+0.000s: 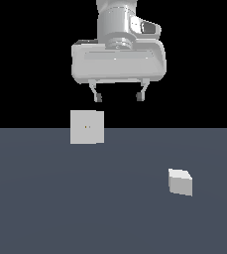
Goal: Plug the charger into the wall socket.
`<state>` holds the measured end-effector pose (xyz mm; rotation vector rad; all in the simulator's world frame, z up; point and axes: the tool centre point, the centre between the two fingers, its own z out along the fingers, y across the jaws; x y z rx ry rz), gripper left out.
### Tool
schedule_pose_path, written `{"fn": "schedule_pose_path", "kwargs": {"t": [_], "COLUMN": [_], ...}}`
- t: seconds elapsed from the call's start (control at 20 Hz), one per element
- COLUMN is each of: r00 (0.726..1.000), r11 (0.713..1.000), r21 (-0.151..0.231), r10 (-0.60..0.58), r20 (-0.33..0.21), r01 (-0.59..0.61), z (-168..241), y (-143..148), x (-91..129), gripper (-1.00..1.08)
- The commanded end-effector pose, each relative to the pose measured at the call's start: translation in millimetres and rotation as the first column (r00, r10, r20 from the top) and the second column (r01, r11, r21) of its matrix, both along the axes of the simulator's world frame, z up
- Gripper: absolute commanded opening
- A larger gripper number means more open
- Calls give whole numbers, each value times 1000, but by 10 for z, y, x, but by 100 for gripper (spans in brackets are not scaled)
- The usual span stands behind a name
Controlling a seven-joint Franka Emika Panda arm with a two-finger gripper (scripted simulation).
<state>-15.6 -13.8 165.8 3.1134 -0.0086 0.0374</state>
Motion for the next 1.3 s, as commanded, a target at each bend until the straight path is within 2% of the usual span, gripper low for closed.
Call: {"fn": "schedule_pose_path", "kwargs": {"t": [0.0,0.35,0.75,1.25], "r00": [1000,991,964,935], "r11": [1000,992,971,948], "r21": [0,3,11,23], "r10": [-25,-122,-237,-318], "r20": [12,60,117,157], "r01": [25,122,237,318], "z": [-71,-351,-707,-989], "y": [-82,-377,-705,-921], "x": [-55,-274,-549,-749], "gripper": [100,100,100,100]}}
